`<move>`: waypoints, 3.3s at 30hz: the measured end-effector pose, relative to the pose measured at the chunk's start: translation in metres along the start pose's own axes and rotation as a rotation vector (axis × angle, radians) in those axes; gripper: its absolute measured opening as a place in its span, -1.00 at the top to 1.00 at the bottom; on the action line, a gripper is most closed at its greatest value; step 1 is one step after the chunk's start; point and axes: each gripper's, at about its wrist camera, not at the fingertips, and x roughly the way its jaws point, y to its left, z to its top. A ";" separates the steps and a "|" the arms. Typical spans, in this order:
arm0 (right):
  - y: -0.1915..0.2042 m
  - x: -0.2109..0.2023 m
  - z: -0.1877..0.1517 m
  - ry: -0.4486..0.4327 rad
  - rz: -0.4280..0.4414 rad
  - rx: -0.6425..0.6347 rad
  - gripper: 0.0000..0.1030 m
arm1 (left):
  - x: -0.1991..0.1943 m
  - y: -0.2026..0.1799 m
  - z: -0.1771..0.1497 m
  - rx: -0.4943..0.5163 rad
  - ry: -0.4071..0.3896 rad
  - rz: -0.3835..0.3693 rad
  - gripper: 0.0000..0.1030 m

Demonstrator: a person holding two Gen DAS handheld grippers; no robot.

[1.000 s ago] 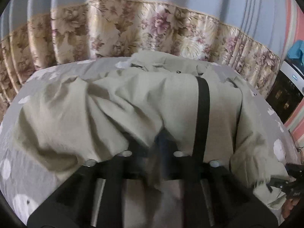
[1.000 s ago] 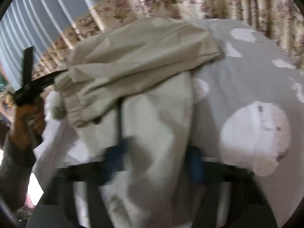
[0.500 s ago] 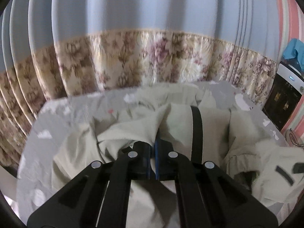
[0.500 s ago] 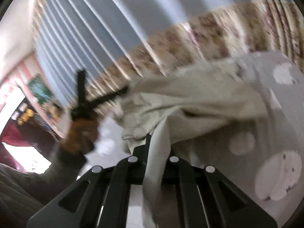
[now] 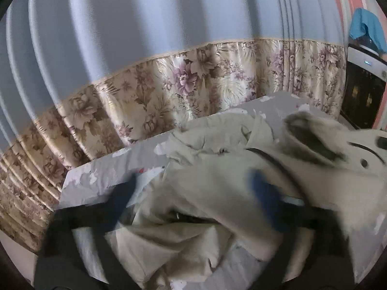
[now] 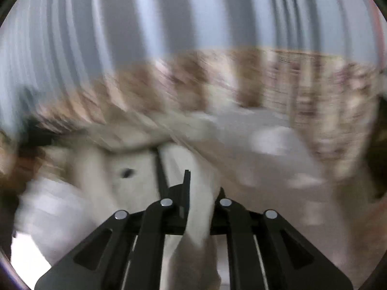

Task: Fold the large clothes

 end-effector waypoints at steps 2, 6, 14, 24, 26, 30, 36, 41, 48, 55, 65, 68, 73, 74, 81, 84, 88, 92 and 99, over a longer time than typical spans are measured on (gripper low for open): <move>-0.017 0.031 -0.022 0.078 -0.083 -0.023 0.71 | -0.008 -0.004 -0.031 -0.027 0.015 0.005 -0.94; -0.040 0.064 -0.050 0.136 -0.246 -0.025 -0.25 | -0.030 -0.006 -0.087 -0.158 0.020 -0.011 -0.94; -0.033 0.006 -0.045 -0.012 -0.088 0.140 -0.64 | -0.001 -0.043 -0.133 -0.209 0.090 -0.176 -0.94; -0.025 0.022 -0.077 0.092 -0.052 0.138 -0.64 | 0.081 -0.085 -0.119 -0.186 0.188 -0.318 -0.25; -0.026 0.028 -0.082 0.107 -0.054 0.140 -0.64 | 0.095 -0.088 -0.115 -0.182 0.209 -0.314 0.12; -0.022 0.042 -0.087 0.134 -0.039 0.138 -0.65 | 0.108 -0.086 -0.107 -0.193 0.204 -0.325 0.63; -0.015 0.060 -0.091 0.187 0.004 0.131 0.78 | 0.095 -0.074 -0.110 -0.215 0.183 -0.304 0.89; -0.010 0.034 -0.080 0.151 0.095 0.136 0.86 | 0.049 -0.046 -0.112 -0.231 0.126 -0.260 0.90; 0.017 -0.028 -0.053 0.028 0.177 0.086 0.86 | -0.089 -0.038 -0.095 -0.166 -0.040 -0.186 0.90; 0.028 -0.085 -0.055 0.012 0.262 0.043 0.86 | -0.198 -0.046 -0.100 -0.160 -0.109 -0.236 0.81; -0.034 -0.090 -0.061 0.024 0.131 0.139 -0.19 | -0.201 0.002 -0.139 -0.184 -0.052 -0.110 -0.94; -0.041 -0.052 -0.042 0.029 0.083 0.122 -0.20 | -0.153 0.034 -0.136 -0.166 -0.005 0.035 -0.94; -0.055 0.045 -0.014 0.113 0.055 0.091 -0.20 | -0.054 0.103 -0.125 -0.209 0.085 0.137 -0.94; -0.057 0.063 -0.010 0.137 0.061 0.081 -0.20 | -0.036 0.116 -0.125 -0.230 0.101 0.141 -0.94; -0.052 0.145 0.004 0.221 0.098 0.049 -0.50 | 0.059 0.161 -0.133 -0.305 0.202 0.147 -0.94; -0.051 0.170 0.000 0.274 0.105 0.065 -0.51 | 0.087 0.146 -0.128 -0.277 0.235 0.101 -0.94; -0.044 0.195 -0.007 0.361 0.195 0.110 0.38 | 0.123 0.135 -0.132 -0.299 0.333 -0.005 0.59; -0.036 0.188 0.009 0.303 0.114 0.041 0.89 | 0.136 0.122 -0.126 -0.252 0.335 0.024 0.96; -0.068 0.151 0.087 0.043 -0.205 -0.069 0.95 | 0.113 0.159 -0.084 -0.323 0.232 0.089 0.97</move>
